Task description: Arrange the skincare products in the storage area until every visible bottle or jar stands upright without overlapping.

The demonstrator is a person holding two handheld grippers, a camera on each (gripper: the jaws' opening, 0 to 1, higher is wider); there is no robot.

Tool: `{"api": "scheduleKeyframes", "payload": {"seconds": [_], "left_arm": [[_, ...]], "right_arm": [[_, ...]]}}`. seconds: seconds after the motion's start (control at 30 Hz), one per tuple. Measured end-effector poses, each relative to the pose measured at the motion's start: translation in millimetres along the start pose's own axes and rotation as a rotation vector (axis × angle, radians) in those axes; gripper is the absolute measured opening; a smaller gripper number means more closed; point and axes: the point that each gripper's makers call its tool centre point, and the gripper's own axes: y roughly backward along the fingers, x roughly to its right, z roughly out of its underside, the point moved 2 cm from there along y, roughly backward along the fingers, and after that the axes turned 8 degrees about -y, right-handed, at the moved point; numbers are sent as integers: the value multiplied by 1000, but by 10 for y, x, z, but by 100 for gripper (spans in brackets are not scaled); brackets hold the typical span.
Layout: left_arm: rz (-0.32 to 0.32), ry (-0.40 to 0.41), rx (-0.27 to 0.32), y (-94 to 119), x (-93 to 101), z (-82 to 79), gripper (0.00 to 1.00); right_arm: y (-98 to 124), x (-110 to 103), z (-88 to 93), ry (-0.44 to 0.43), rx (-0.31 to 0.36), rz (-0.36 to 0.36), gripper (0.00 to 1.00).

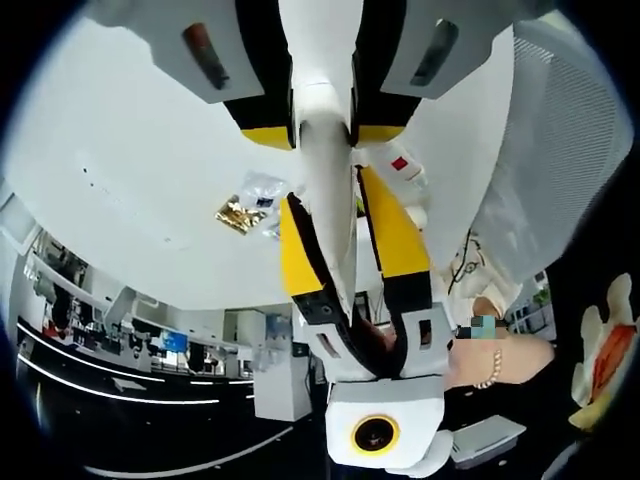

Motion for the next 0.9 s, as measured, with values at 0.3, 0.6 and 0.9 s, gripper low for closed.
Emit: {"api": "scheduleKeyframes", "payload": {"seconds": [0.3,0.6,0.9], "left_arm": [[-35,29,-2,63,-54,74,31],[-67,64,-5,162,-13,175,41],[-101,116,-9,297,102,314,50]], "right_arm": [[22,-44,52,-52,-7,41,40],[78,-101,120,-95,-8,88,51],[118,-100,203,-149,-19,141,63]]}}
